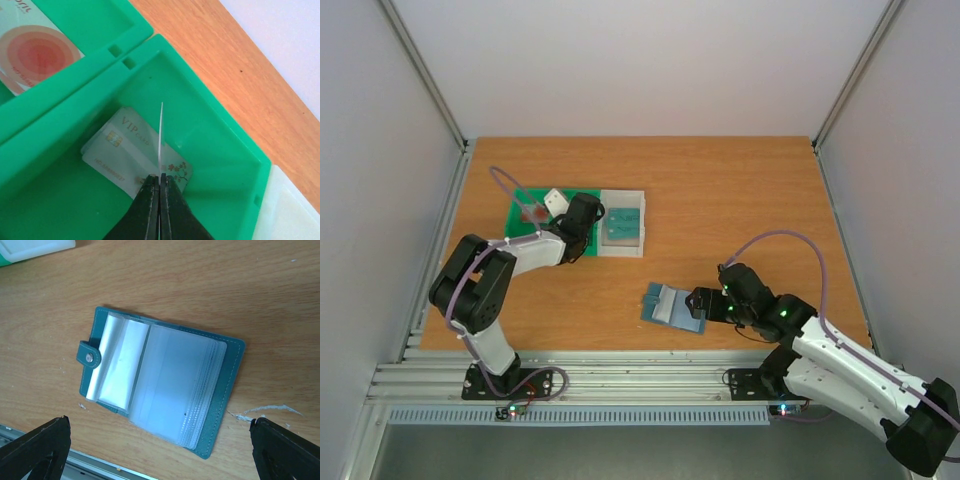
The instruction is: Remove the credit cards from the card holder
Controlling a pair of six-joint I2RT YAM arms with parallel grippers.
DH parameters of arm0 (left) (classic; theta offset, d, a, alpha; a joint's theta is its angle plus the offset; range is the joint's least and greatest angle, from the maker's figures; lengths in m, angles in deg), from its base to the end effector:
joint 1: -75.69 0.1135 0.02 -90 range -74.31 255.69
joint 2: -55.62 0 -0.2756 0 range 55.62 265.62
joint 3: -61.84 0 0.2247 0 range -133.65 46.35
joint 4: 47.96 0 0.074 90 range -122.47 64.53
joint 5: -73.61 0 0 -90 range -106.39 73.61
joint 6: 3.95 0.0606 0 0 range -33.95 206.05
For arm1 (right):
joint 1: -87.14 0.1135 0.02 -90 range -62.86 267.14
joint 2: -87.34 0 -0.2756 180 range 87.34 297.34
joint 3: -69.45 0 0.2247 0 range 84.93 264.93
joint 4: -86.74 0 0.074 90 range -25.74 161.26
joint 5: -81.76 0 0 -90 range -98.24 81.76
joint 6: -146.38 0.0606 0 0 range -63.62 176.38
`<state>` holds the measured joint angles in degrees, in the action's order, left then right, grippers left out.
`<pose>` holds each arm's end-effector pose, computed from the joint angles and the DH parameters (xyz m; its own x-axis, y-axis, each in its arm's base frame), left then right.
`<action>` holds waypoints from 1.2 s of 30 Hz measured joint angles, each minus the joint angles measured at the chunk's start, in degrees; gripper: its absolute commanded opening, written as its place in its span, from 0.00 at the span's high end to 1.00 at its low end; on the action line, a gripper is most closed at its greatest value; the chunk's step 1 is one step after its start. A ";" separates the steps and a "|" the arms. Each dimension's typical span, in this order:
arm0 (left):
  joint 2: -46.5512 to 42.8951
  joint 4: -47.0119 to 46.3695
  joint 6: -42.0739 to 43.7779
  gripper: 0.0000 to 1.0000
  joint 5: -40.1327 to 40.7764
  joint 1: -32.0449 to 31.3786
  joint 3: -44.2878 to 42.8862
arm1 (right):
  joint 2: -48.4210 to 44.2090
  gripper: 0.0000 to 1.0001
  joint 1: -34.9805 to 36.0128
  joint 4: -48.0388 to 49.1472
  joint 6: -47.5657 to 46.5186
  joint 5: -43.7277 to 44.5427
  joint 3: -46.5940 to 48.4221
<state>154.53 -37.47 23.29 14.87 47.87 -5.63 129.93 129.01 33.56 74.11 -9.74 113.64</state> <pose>0.3224 -0.1346 0.1845 -0.3216 -0.6896 -0.6488 -0.4991 0.7058 -0.5027 0.0923 0.0848 0.2008 -0.7626 -0.2747 -0.5857 -0.4694 0.8580 0.2088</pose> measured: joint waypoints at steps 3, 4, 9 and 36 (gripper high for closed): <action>0.72 -1.51 0.07 0.90 -0.48 0.00 -0.35 | 1.03 0.02 0.00 0.00 -0.07 0.20 0.07; 0.85 -1.70 0.24 0.85 -0.63 0.00 -0.48 | 1.53 0.02 0.00 -0.02 -0.09 0.24 0.09; 0.90 -1.38 0.39 0.80 -0.90 0.00 -0.74 | 3.21 0.02 0.00 -0.07 -0.46 0.33 1.20; -23.06 17.38 14.36 0.01 -16.65 0.00 -0.79 | -0.26 0.01 0.00 -8.26 -1.05 5.77 12.48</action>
<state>131.47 -20.09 37.65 -1.78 47.87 -6.42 129.67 129.01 25.30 73.06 -3.96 126.12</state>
